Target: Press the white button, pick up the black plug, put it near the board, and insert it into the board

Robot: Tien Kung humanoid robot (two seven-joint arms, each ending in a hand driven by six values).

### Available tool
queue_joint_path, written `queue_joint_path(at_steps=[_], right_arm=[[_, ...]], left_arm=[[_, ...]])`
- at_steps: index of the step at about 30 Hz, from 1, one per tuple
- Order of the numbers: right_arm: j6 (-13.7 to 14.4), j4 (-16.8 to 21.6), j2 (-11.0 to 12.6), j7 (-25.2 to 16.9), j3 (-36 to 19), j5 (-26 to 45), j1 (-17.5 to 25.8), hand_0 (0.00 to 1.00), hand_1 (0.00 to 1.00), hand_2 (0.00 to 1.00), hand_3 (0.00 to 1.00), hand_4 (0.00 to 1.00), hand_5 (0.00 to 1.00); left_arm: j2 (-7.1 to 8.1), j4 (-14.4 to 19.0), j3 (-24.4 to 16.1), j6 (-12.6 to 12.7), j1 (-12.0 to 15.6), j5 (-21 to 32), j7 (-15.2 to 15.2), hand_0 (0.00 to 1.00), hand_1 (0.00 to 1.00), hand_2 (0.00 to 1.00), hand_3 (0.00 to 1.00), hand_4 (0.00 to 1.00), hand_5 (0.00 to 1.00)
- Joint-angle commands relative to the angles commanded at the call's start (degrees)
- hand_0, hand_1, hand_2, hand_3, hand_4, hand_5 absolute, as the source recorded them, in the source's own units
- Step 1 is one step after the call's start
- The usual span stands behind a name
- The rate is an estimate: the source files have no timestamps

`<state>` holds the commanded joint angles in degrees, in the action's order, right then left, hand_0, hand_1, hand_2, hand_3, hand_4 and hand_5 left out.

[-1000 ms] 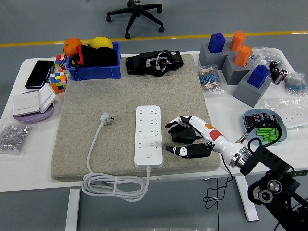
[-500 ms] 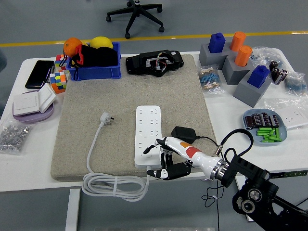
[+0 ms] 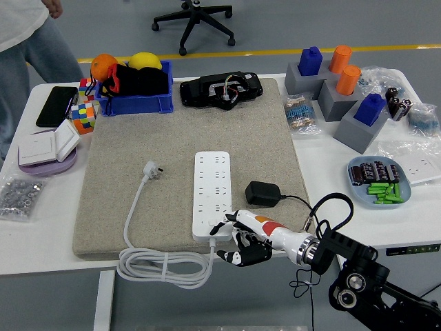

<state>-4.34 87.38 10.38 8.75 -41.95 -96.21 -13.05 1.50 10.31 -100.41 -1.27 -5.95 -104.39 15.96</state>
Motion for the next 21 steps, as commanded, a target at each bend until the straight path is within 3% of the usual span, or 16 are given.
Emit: queue_joint_path(at_steps=[3,4,21], right_arm=[[0.3,-0.1,-0.1,0.0,0.2,0.0,-0.2,0.002,0.002,0.153,0.628,0.406,0.073],[0.3,-0.1,-0.1,-0.1,0.2,0.1,-0.2,0.002,0.002,0.152,0.632,0.352,0.04],[2.2,-2.7,-1.0,-1.9,2.0,0.4,-2.1,0.002,0.002,0.149,0.632,0.305,0.026]], left_arm=[[-0.04,0.0,-0.1,0.1,0.0,0.0,0.0,0.469,0.498,0.5,0.586,0.567,0.273],[-0.05,0.0,-0.1,0.1,0.0,0.0,-0.1,0.472,0.499,0.5,0.586,0.568,0.274],[-0.13,0.0,-0.2,0.1,0.0,0.2,0.0,0.471,0.498,0.5,0.586,0.567,0.273]])
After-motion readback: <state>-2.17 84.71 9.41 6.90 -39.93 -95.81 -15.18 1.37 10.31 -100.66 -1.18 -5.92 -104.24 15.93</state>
